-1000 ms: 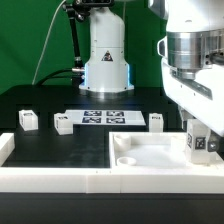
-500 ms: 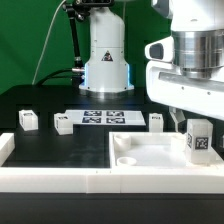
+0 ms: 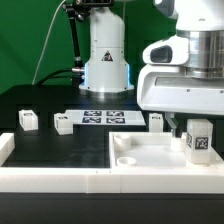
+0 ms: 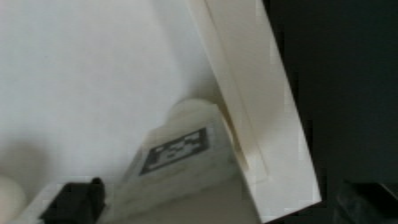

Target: Assemble one leg

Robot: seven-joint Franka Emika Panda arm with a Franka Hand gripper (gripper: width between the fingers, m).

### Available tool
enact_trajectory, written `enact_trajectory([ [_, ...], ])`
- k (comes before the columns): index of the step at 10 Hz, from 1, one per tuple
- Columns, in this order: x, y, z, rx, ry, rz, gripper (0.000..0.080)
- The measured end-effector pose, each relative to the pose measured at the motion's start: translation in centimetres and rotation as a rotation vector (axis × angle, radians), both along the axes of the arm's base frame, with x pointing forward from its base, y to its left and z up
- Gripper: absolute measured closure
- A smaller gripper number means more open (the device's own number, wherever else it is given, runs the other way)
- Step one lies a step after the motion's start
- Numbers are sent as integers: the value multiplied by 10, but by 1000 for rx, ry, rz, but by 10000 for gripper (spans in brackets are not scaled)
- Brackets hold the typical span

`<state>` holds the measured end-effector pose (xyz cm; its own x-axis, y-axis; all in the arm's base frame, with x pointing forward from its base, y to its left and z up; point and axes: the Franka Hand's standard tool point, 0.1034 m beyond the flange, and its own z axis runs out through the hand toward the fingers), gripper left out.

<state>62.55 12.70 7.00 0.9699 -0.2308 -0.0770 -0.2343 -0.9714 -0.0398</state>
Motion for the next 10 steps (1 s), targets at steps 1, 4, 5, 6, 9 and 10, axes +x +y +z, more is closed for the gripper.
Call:
enact_trajectory([
  [1,-1,0,2,-4,18,50,151],
  [4,0,-2,3,-1,8,98,416],
  [5,1,-2,2,-1,8,98,416],
  [6,1,-3,2,-2,8,97,506],
  [9,1,-4,2,-3,9,84,505],
  [10,1,-4,2,-3,9,83,505],
])
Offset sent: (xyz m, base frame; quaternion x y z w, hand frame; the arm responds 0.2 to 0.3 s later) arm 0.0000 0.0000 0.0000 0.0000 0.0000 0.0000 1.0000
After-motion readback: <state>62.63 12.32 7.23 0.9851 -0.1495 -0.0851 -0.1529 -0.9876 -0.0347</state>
